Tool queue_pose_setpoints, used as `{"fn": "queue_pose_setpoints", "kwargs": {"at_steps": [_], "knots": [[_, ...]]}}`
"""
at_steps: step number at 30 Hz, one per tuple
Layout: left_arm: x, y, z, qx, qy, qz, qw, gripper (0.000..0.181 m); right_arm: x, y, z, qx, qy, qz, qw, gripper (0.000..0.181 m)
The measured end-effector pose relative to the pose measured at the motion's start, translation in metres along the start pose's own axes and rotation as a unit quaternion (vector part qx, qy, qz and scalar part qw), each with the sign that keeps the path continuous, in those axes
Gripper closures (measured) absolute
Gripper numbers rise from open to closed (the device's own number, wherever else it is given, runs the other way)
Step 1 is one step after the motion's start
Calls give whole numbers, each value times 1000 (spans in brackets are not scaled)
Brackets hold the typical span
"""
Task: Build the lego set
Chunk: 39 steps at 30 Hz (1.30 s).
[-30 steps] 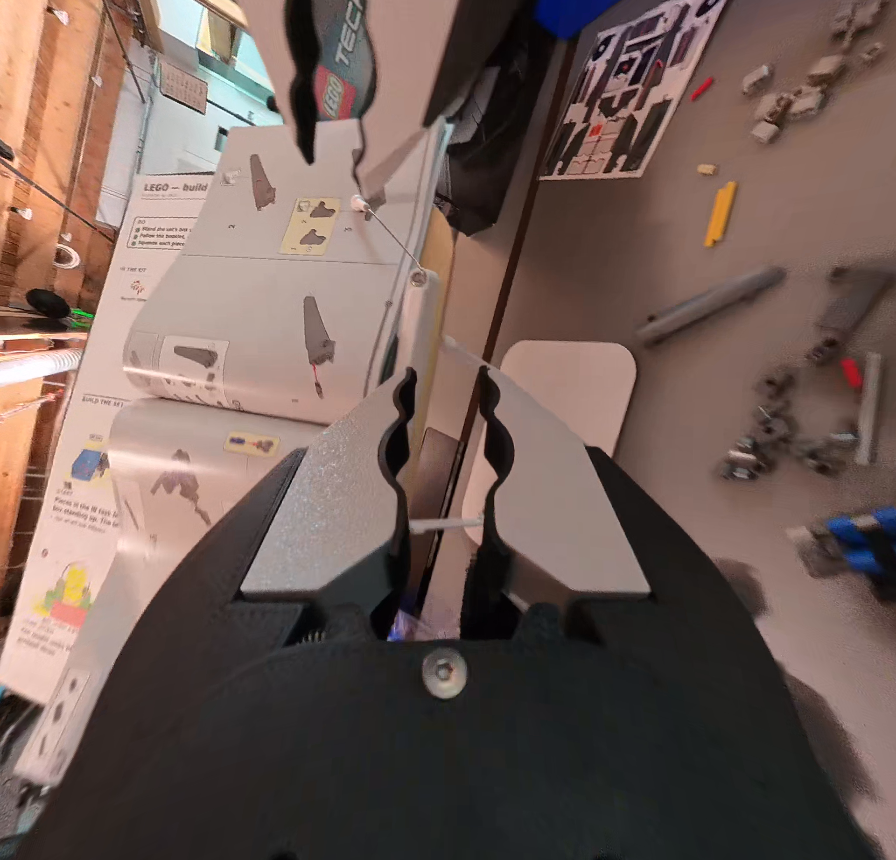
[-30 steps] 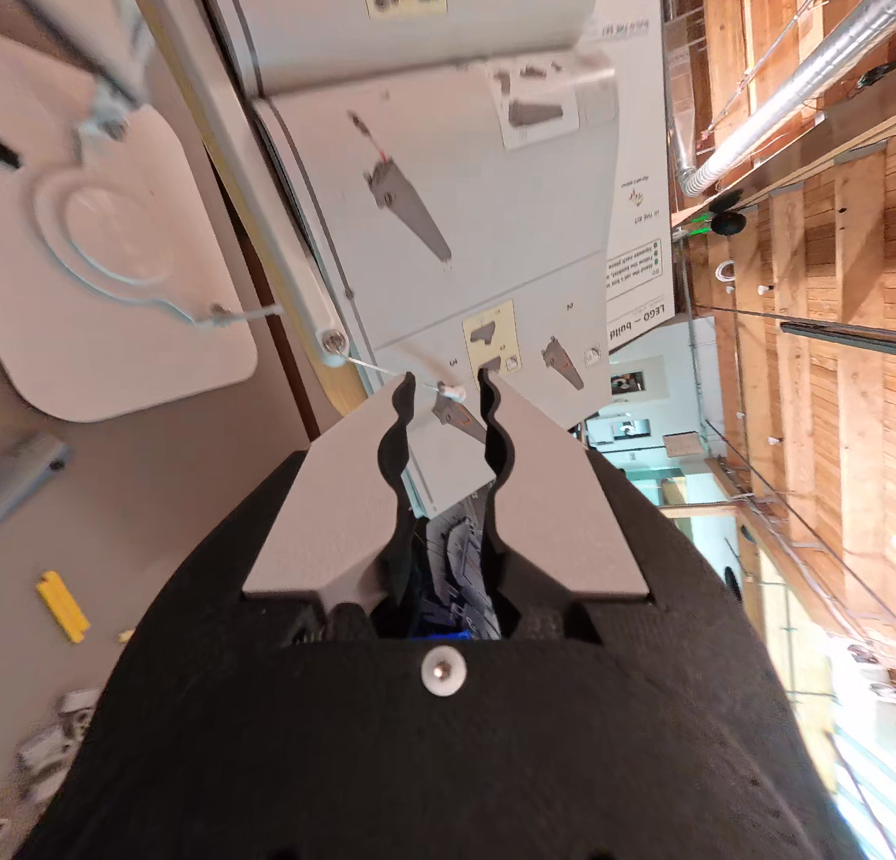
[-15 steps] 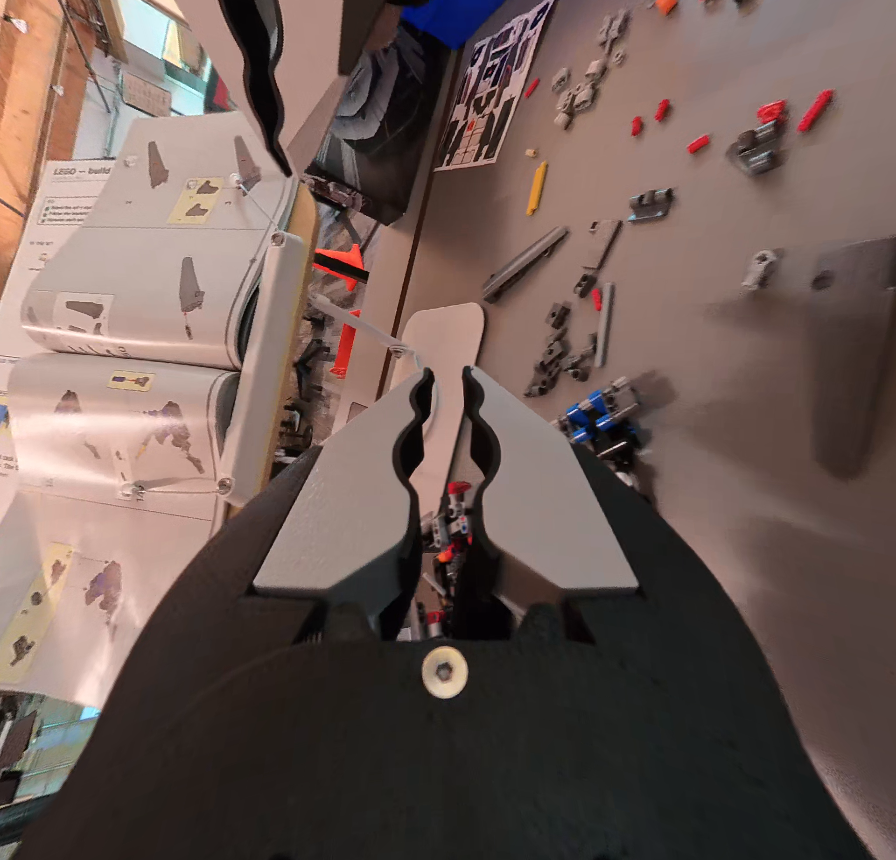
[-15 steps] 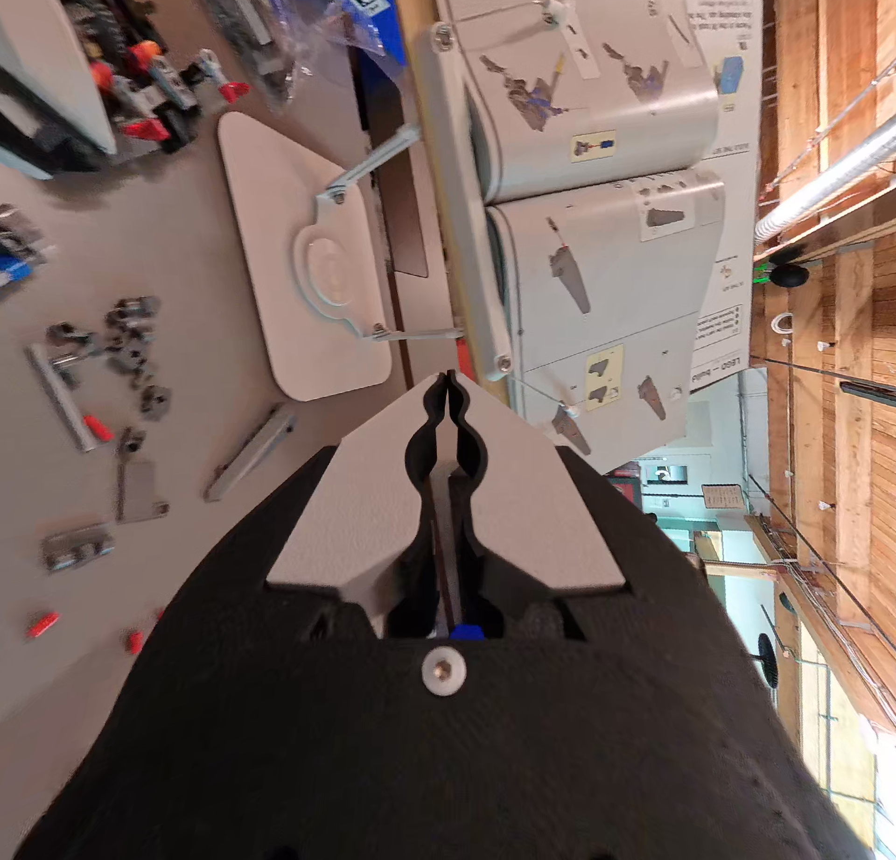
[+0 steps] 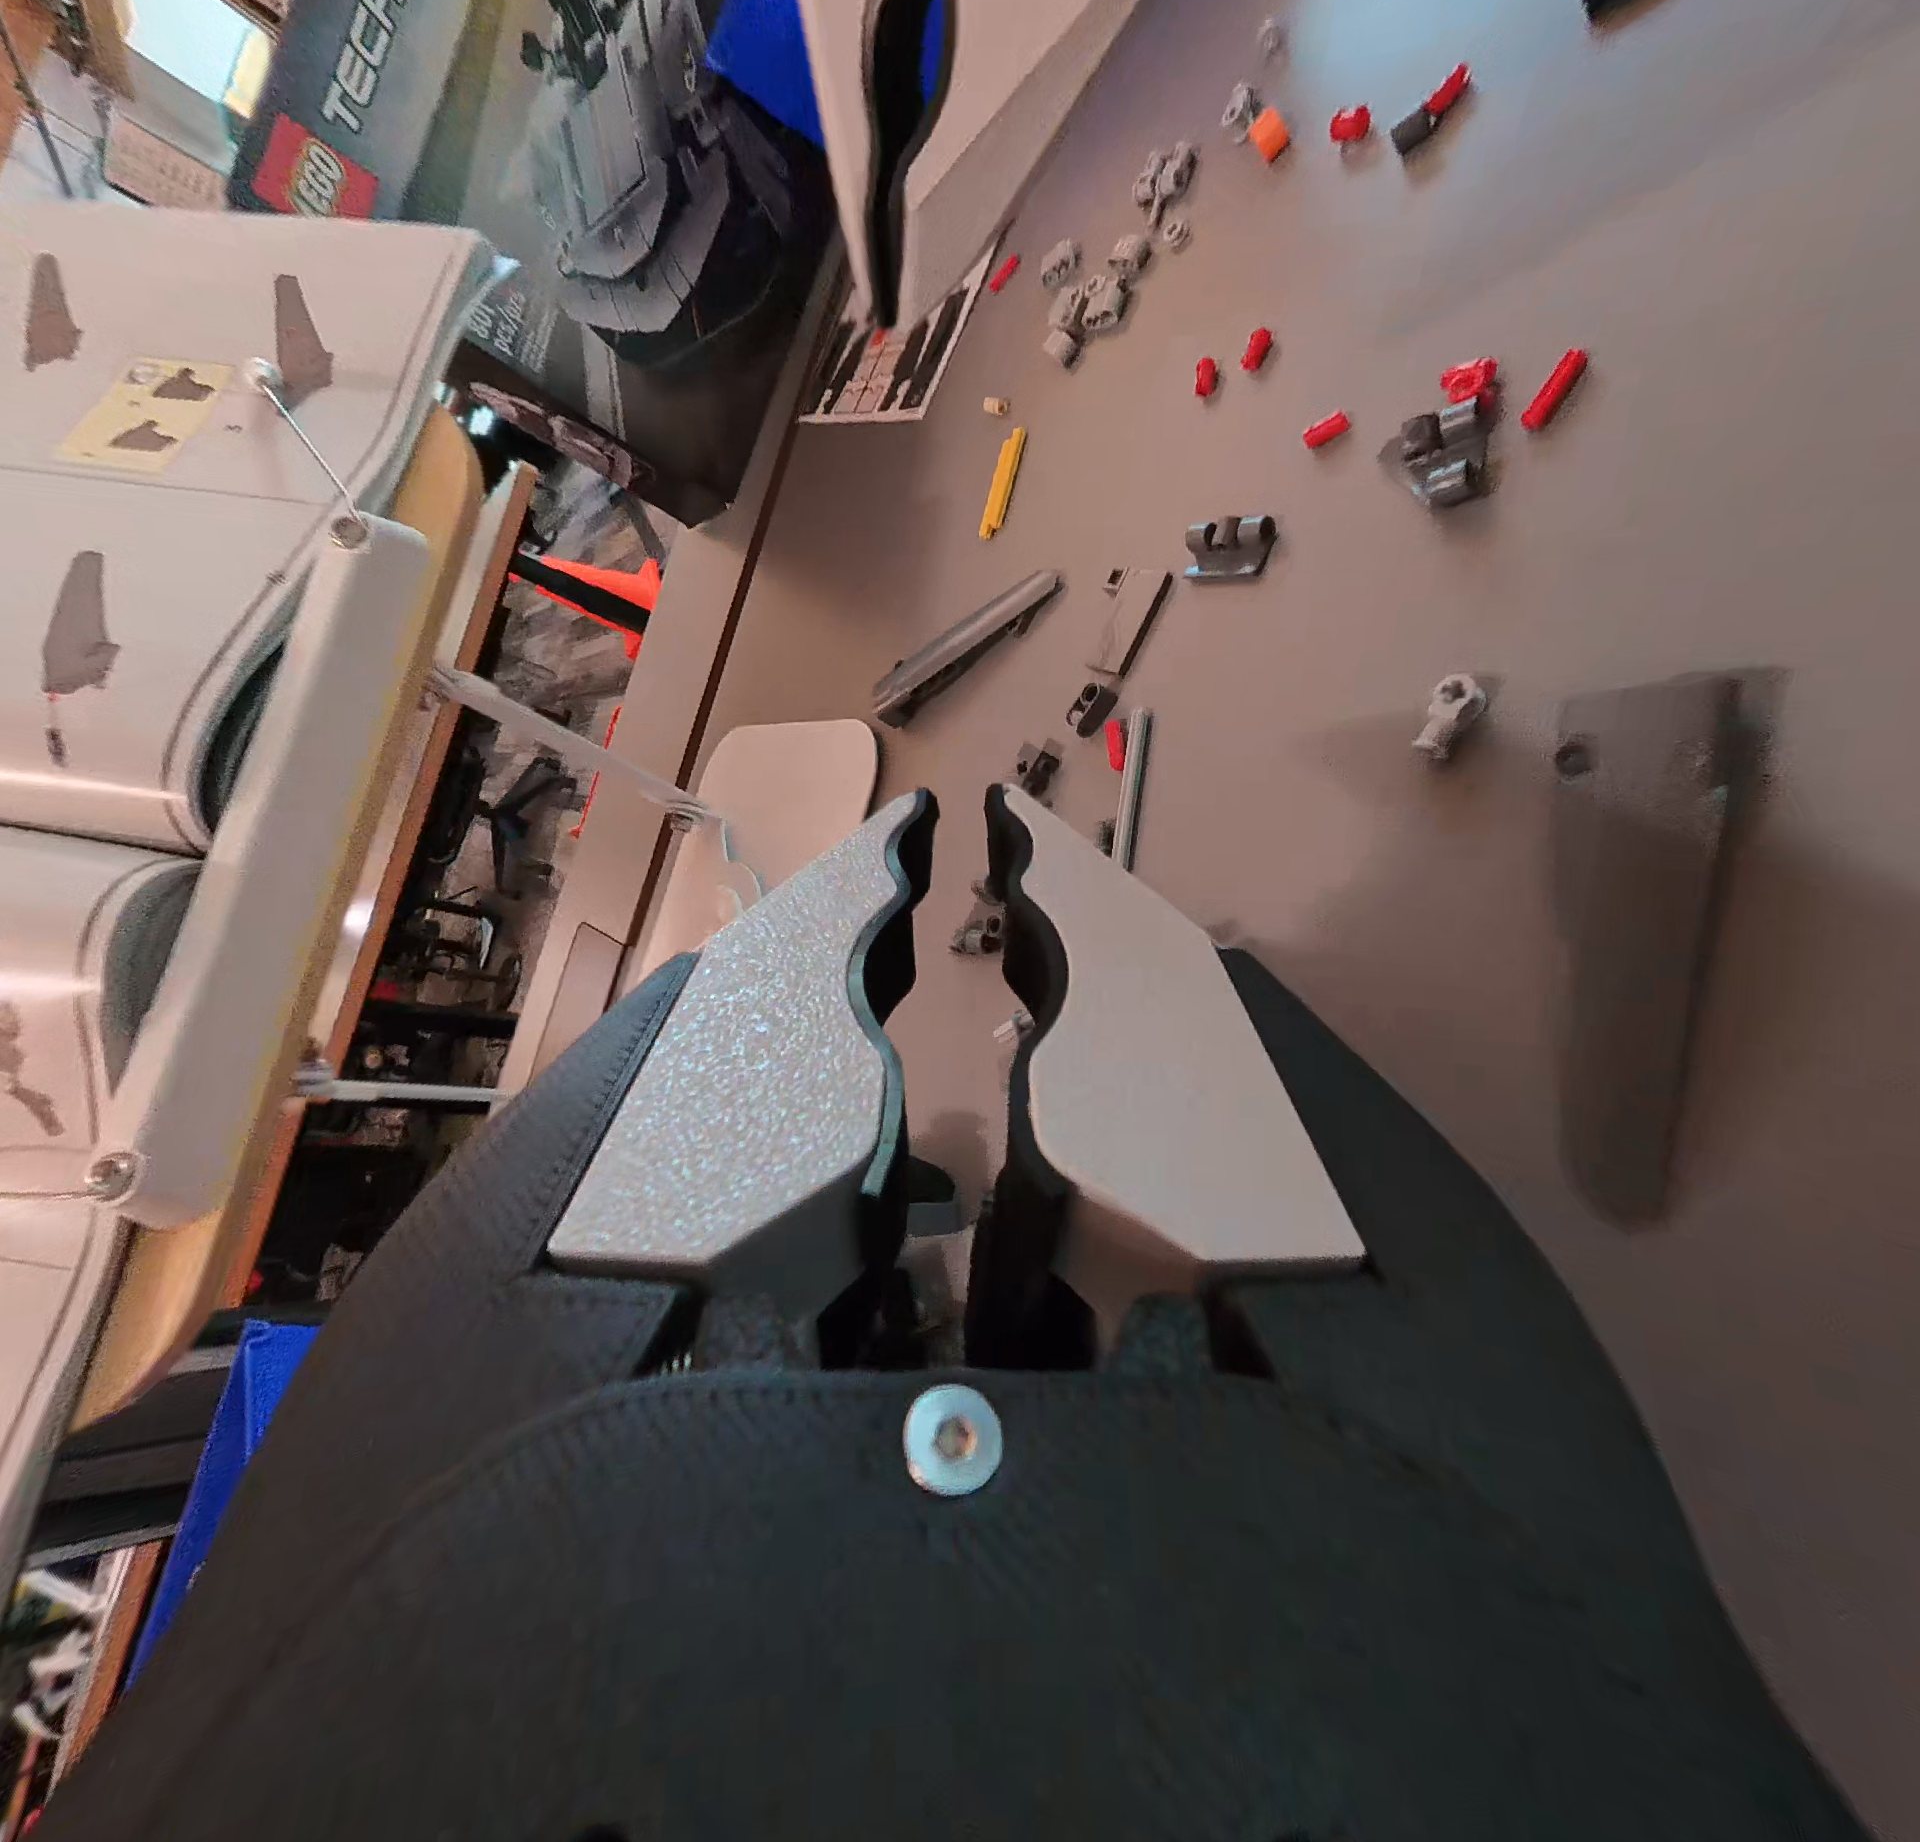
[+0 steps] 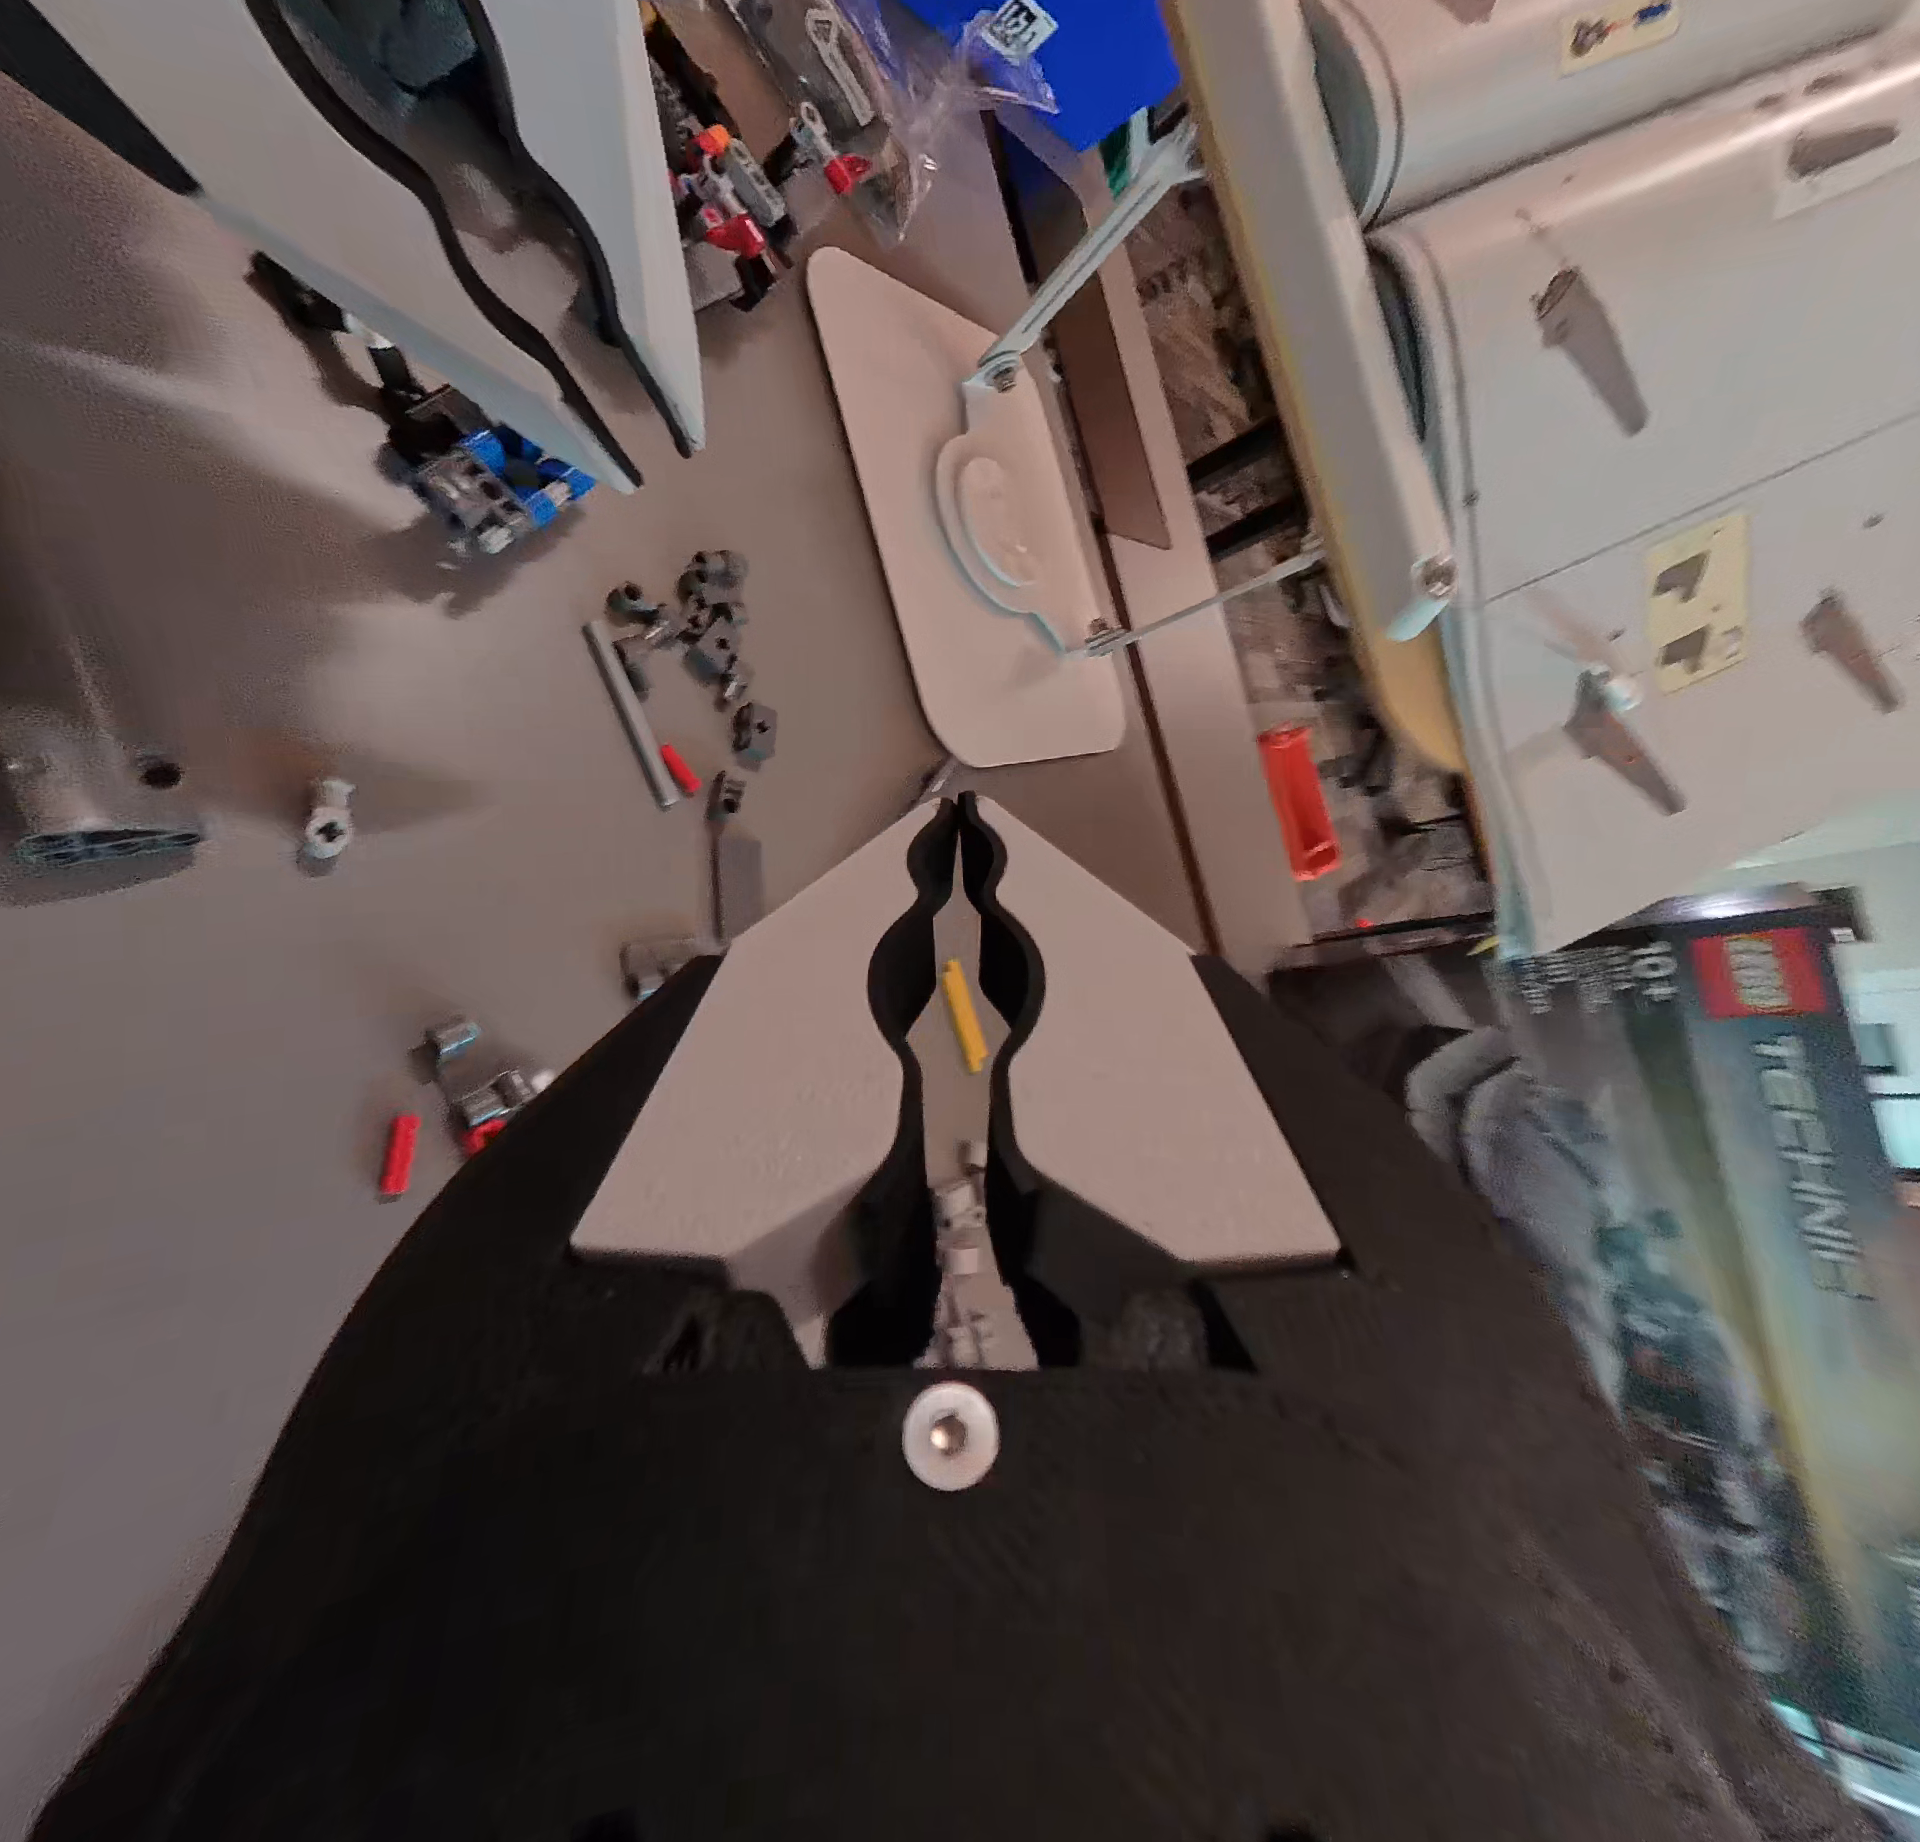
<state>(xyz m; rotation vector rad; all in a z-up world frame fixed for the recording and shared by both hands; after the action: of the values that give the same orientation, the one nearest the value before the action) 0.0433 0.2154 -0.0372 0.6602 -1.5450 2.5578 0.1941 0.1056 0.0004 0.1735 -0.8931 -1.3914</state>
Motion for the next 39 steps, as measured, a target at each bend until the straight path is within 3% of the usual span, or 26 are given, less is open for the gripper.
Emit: {"fn": "queue_pose_setpoints", "kwargs": {"at_steps": [5,13,19,30,34,37,39], "knots": [[-3,1,-7,11,-7,16,1000,174,0,10,-34,-114,31,45,992,178],[-1,-8,-14,28,-12,58,998,175,6,34,-55,-191,-12,96,977,145],[-1,-14,-19,42,-20,73,996,175,-32,34,-50,-189,-89,112,972,144],[4,-19,-28,45,-29,93,994,175,-136,45,-51,-299,-208,128,923,132],[4,-16,-25,38,-27,91,995,176,-148,45,-53,-331,-209,164,905,138],[3,-14,-22,28,-27,89,995,176,-151,45,-53,-346,-201,177,899,157],[2,-12,-21,23,-28,90,995,176,-151,46,-55,-348,-193,180,899,159]]}}
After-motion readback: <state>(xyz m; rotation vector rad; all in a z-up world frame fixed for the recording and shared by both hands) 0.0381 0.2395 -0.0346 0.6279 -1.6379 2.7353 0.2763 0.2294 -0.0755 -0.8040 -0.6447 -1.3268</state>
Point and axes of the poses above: each gripper's, where its closed fingertips meet, x back along the fingers, z out of its top, y = z × x across the jaws, the point moved 10 cm from there along x, back along the fingers, and after that the axes turned 12 degrees about -x, right-handed, at the moved point
